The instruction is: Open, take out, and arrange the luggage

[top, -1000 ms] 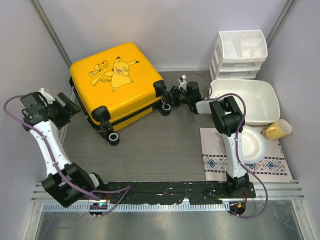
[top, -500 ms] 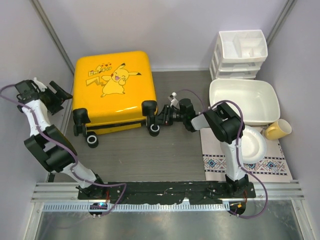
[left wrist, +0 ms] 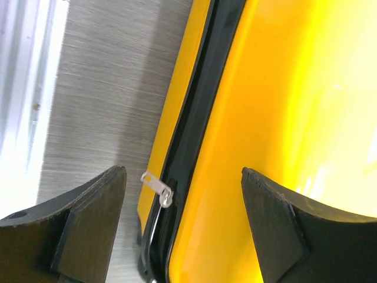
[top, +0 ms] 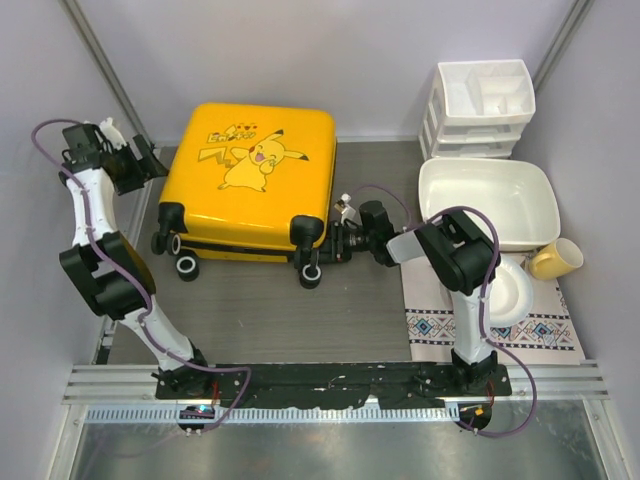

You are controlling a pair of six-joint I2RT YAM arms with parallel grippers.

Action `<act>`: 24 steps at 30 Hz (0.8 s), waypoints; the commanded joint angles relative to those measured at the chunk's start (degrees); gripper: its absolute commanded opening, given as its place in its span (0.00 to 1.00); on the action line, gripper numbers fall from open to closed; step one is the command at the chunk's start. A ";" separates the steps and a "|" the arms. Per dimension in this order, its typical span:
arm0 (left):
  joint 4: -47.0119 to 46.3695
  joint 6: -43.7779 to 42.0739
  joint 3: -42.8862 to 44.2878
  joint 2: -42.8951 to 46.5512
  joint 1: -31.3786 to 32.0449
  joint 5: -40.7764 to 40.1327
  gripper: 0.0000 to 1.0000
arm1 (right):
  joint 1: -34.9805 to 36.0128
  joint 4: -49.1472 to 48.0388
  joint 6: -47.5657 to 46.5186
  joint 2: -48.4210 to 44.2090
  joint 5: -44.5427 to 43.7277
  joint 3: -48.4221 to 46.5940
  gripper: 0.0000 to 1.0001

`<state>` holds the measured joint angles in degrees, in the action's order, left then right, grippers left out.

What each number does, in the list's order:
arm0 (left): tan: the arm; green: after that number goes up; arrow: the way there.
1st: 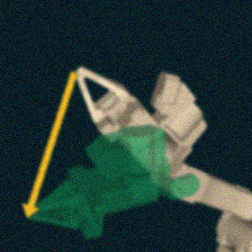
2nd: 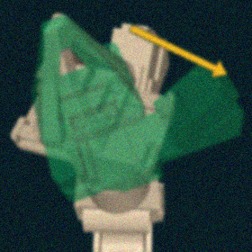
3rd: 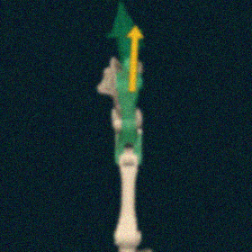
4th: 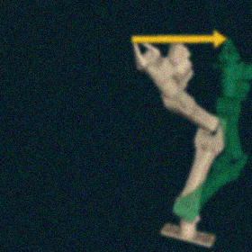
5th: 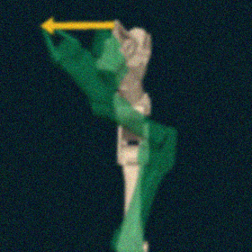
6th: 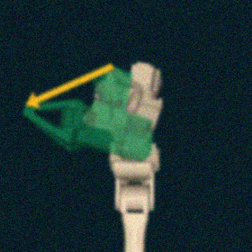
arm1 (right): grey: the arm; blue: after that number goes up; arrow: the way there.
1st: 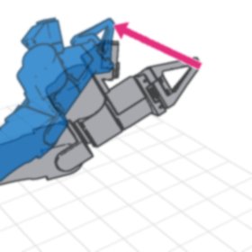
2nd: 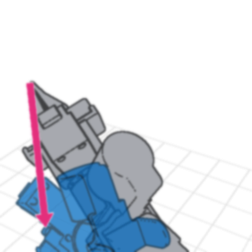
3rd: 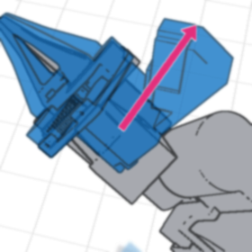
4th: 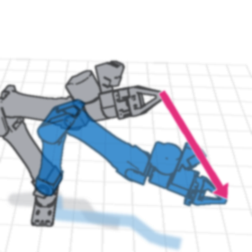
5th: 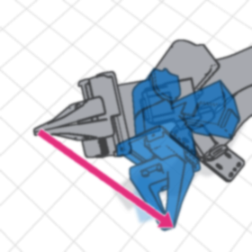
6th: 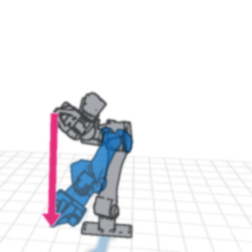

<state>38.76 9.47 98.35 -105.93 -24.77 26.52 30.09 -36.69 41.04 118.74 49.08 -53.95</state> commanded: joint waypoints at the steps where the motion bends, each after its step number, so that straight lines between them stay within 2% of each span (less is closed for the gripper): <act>1: 11.59 -7.61 2.65 9.67 0.34 3.46 0.84 | 1.30 10.04 -7.80 -1.22 -6.54 -5.37 0.41; 2: 12.73 -11.81 0.81 11.86 0.25 2.84 0.85 | 0.68 11.80 -11.03 -2.53 -6.71 -5.55 0.42; 4: 14.84 -14.99 -2.18 19.42 0.34 1.78 0.88 | -1.94 18.03 -14.65 -7.52 -7.51 -4.85 0.45; 6: 18.00 -20.18 -6.57 24.26 0.34 5.96 0.89 | -4.15 23.55 -19.21 -11.05 -7.07 -3.10 0.46; 9: 22.84 -21.96 -10.27 32.00 4.02 7.05 0.89 | -7.67 29.71 -22.13 -18.17 -7.42 -1.34 0.49; 13: 23.03 -14.33 -17.29 40.61 15.87 3.81 0.89 | -9.34 34.57 -21.97 -23.81 -10.13 -1.07 0.51; 14: 21.28 -12.22 -18.53 43.59 20.86 3.45 0.88 | -9.52 34.84 -21.44 -25.64 -10.84 -0.98 0.52; 16: 18.82 -3.44 -23.25 45.80 26.50 1.44 0.82 | -9.61 35.10 -19.43 -27.41 -14.68 -0.80 0.52; 17: 17.24 -1.15 -24.68 47.38 30.36 3.86 0.83 | -9.69 35.19 -18.89 -28.90 -16.63 -0.72 0.52; 18: 16.61 3.40 -26.08 47.74 31.79 5.02 0.83 | -10.22 36.24 -18.45 -29.78 -18.48 -0.63 0.52; 20: 14.68 6.86 -29.78 47.92 34.78 4.33 0.83 | -11.18 36.34 -17.40 -30.93 -20.68 -0.63 0.53; 22: 13.36 8.10 -31.28 46.96 38.64 1.18 0.83 | -11.89 38.53 -17.31 -32.25 -22.18 -1.33 0.52; 24: 9.94 8.37 -31.64 45.65 46.11 -4.33 0.84 | -12.16 39.50 -17.83 -33.13 -22.97 -1.85 0.53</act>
<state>56.16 11.53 67.33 -58.92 12.75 29.04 19.11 -0.23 22.87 89.21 31.33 -55.27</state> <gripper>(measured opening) 0.836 0.524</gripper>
